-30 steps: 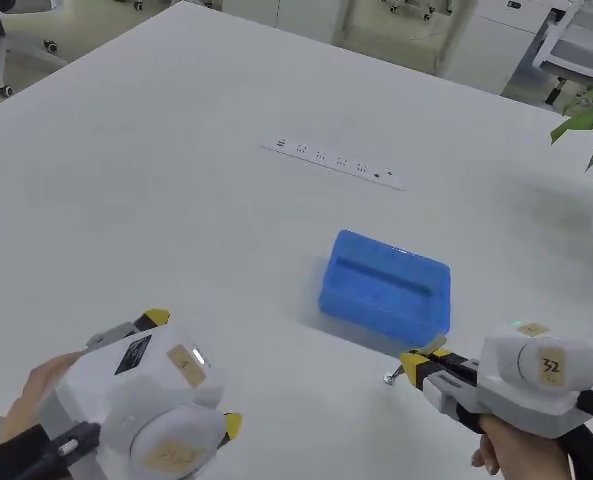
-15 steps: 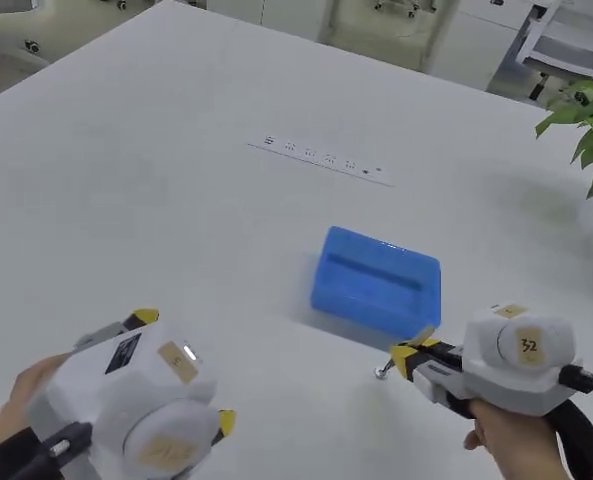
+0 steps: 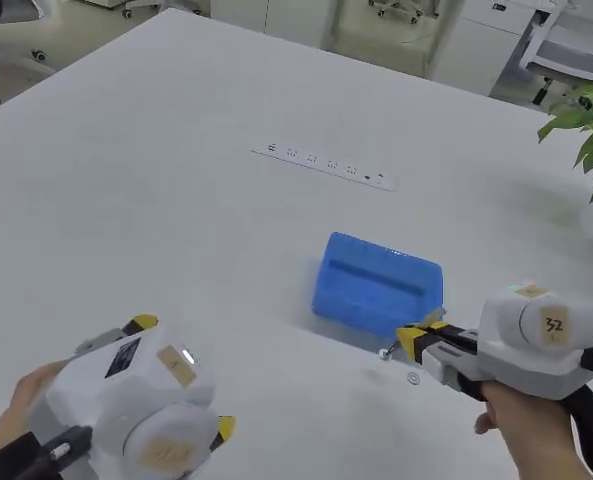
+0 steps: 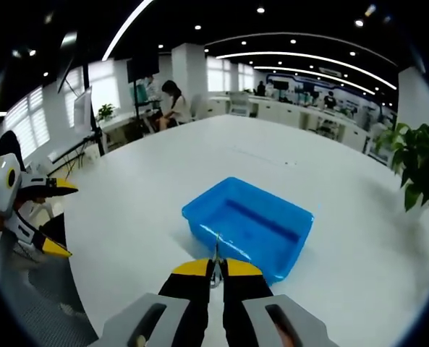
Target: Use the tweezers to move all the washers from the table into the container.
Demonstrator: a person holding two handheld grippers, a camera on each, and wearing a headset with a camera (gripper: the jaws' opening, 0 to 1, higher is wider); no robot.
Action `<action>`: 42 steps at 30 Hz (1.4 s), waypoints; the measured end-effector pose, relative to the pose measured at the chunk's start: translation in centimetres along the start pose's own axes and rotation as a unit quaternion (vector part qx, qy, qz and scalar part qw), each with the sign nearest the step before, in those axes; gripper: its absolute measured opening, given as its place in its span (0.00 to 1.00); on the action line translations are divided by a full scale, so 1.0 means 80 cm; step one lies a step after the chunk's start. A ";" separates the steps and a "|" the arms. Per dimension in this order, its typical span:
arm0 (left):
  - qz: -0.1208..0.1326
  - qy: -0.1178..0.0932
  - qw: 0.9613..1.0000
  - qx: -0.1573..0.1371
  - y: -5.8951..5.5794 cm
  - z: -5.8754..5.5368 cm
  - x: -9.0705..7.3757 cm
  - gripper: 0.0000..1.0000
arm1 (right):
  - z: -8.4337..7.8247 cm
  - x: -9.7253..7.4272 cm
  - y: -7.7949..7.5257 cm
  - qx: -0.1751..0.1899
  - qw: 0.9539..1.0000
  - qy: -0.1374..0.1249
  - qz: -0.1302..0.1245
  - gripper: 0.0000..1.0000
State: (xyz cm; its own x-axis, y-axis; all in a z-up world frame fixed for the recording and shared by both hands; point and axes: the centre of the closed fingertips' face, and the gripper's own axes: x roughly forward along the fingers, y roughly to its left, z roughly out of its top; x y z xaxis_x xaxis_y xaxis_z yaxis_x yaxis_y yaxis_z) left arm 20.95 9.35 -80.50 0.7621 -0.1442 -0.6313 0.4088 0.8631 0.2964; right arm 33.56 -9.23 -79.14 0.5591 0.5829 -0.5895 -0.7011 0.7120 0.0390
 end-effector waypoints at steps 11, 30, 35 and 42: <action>-0.003 0.005 1.000 0.004 -0.002 -0.002 0.001 0.74 | 0.051 -0.003 -0.025 0.009 0.999 -0.047 -0.020 0.01; -0.005 0.016 1.000 0.004 -0.003 -0.007 0.003 0.74 | 0.028 0.048 -0.061 0.004 0.999 -0.004 -0.051 0.02; -0.005 0.018 1.000 0.004 -0.003 -0.008 0.004 0.74 | 0.018 0.055 -0.060 0.007 0.999 0.008 -0.049 0.02; -0.005 0.021 1.000 0.000 -0.002 -0.009 0.005 0.74 | 0.007 0.067 -0.060 0.011 0.998 0.019 -0.051 0.02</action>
State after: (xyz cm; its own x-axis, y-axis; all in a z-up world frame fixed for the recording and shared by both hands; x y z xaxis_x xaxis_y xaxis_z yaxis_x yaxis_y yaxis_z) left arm 20.81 9.53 -81.29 0.7365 -0.1315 -0.6636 0.4154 0.8621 0.2901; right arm 40.16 -9.33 -82.02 0.6096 0.4927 -0.6210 -0.6321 0.7749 -0.0056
